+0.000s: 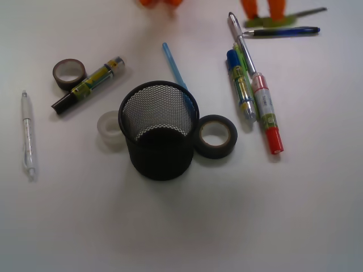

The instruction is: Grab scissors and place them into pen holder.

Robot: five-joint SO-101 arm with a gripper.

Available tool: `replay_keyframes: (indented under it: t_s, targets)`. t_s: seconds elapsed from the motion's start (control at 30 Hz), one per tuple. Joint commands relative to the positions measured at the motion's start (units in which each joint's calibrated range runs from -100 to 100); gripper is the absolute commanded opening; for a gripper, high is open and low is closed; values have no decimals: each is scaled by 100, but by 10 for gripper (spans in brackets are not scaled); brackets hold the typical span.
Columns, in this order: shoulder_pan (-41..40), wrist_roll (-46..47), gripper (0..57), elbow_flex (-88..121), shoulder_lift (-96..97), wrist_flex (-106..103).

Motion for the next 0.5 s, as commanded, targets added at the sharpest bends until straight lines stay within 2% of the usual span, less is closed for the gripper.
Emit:
replay_keyframes:
  t_s: [0.0,0.2,0.47]
  targets:
    - [764,791,3,-1742,-258,-6]
    - [1497,1924,3,-1814,-182,-889]
    - [1923,2129,3,-1198,132,-1904]
